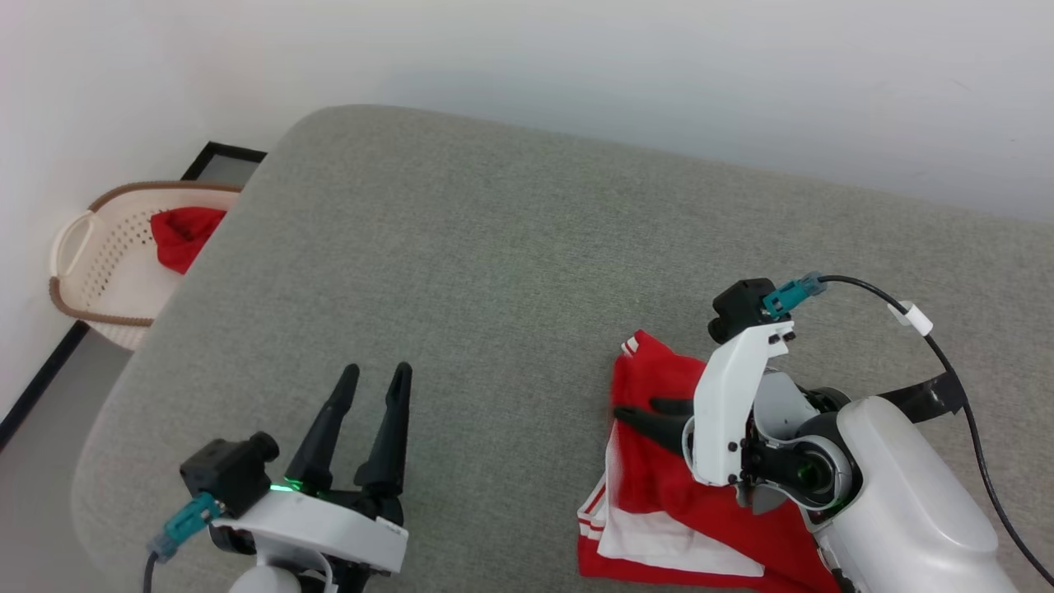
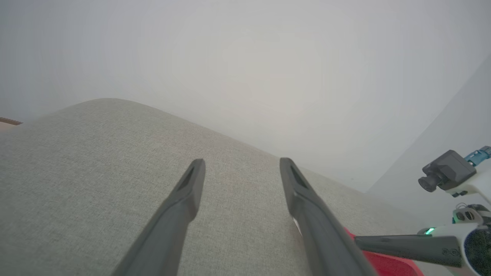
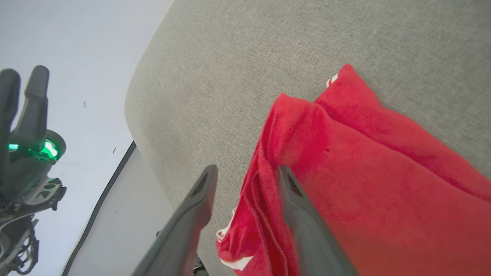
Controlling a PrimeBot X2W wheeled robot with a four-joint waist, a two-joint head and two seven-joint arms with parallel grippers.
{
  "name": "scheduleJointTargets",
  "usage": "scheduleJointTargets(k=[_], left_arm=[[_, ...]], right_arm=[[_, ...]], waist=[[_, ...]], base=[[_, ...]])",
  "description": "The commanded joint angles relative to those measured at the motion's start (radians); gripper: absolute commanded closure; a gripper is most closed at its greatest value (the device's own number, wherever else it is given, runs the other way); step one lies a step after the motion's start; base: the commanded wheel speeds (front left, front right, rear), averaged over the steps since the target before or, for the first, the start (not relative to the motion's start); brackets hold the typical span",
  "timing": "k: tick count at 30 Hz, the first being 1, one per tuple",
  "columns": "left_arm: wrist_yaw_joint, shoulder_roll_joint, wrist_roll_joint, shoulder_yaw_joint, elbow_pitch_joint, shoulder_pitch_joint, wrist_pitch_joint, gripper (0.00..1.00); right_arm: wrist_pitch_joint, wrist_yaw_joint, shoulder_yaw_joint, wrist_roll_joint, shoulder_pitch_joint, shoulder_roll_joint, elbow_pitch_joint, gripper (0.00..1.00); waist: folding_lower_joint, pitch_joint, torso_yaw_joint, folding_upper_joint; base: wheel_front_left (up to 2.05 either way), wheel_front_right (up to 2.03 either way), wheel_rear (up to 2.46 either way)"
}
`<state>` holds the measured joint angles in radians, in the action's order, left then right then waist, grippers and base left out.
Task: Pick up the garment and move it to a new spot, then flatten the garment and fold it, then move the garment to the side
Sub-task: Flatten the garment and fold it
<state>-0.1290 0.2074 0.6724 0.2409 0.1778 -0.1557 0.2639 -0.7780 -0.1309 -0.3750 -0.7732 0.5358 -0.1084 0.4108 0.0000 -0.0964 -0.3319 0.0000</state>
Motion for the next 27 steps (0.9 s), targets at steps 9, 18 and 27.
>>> scheduleJointTargets(k=[9, 18, 27], left_arm=[[-0.003, 0.011, -0.007, -0.028, 0.006, 0.011, -0.001, 0.00], [-0.003, 0.027, -0.026, -0.051, -0.007, 0.023, -0.001, 0.00], [-0.003, 0.047, -0.039, -0.071, -0.012, 0.047, -0.001, 0.00]], right_arm=[[0.057, 0.000, -0.082, -0.091, 0.036, -0.059, -0.021, 0.00], [0.173, 0.000, -0.121, -0.119, -0.001, -0.174, -0.133, 0.00], [0.384, 0.000, -0.117, -0.073, -0.048, -0.289, -0.212, 0.00]], waist=[[0.0000, 0.015, 0.058, 0.0000], [0.0000, 0.033, 0.140, 0.0000], [0.0000, 0.055, 0.228, 0.0000]], base=[[0.00, 0.00, 0.00], [0.00, 0.00, 0.00], [0.00, 0.00, 0.00]])
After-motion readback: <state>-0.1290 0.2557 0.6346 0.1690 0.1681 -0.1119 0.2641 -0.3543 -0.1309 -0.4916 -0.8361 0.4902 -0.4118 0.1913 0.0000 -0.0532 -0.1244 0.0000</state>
